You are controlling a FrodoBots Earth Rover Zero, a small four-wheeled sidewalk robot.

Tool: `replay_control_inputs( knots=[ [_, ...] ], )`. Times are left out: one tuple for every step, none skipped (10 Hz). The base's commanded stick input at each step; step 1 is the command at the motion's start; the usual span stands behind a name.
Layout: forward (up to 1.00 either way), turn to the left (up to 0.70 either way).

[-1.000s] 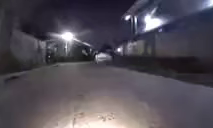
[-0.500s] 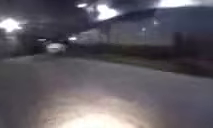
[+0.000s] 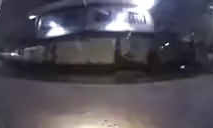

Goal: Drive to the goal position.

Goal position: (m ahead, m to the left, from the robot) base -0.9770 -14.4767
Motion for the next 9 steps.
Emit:
replay_control_inputs(
  knots=[
    [0.00,-1.00],
    [0.00,-1.00],
    [0.00,-1.00],
    [0.00,-1.00],
    [0.00,-1.00],
    [0.00,-1.00],
    [0.00,-1.00],
    [0.00,-1.00],
    [0.00,-1.00]
  ],
)
